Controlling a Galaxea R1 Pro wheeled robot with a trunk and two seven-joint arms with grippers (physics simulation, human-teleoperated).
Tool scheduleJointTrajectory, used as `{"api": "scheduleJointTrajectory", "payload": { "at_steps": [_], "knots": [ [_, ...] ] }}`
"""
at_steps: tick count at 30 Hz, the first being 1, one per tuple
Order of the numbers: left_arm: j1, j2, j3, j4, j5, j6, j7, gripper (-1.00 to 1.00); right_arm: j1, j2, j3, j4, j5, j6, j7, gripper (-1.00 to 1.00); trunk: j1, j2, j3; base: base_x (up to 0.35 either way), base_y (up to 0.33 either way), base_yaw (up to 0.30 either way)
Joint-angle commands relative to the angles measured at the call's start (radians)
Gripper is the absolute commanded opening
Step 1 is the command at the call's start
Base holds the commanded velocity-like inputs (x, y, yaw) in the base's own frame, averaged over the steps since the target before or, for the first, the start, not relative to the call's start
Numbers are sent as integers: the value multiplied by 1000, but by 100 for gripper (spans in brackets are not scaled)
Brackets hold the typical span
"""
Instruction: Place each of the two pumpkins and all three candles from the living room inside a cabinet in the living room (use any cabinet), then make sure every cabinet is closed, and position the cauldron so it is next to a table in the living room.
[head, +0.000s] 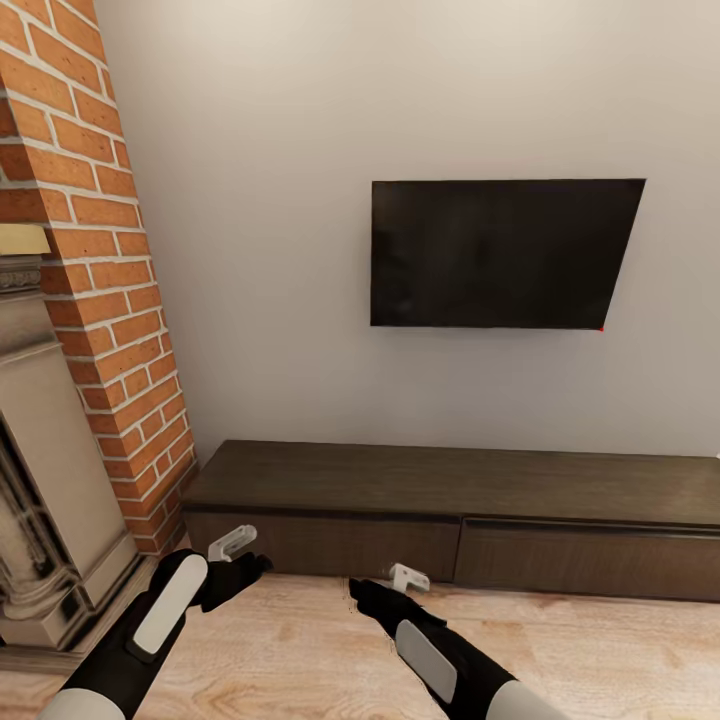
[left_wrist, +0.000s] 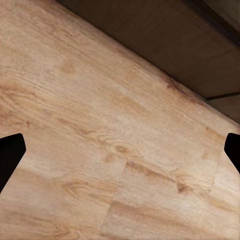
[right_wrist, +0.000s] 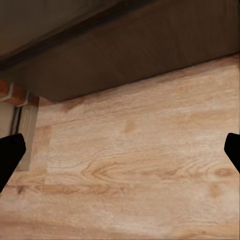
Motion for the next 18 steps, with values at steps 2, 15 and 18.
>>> {"api": "scheduleJointTrajectory", "payload": {
  "at_steps": [2, 15, 18],
  "knots": [
    [1, 7, -2, -2, 12, 2, 9, 100, 6, -23, 5, -5, -47, -28, 3, 100, 0, -1, -1, 3, 2, 0],
    [2, 21, 17, -9, 13, 77, 4, 100, 11, -49, -112, -5, -229, -46, 69, 100, 0, -1, -1, 0, 0, 0],
    [2, 20, 17, -10, 14, 78, 4, 100, 11, -55, -207, -4, -279, -43, 177, 100, 0, -1, -1, 0, 0, 0]
  ]
}}
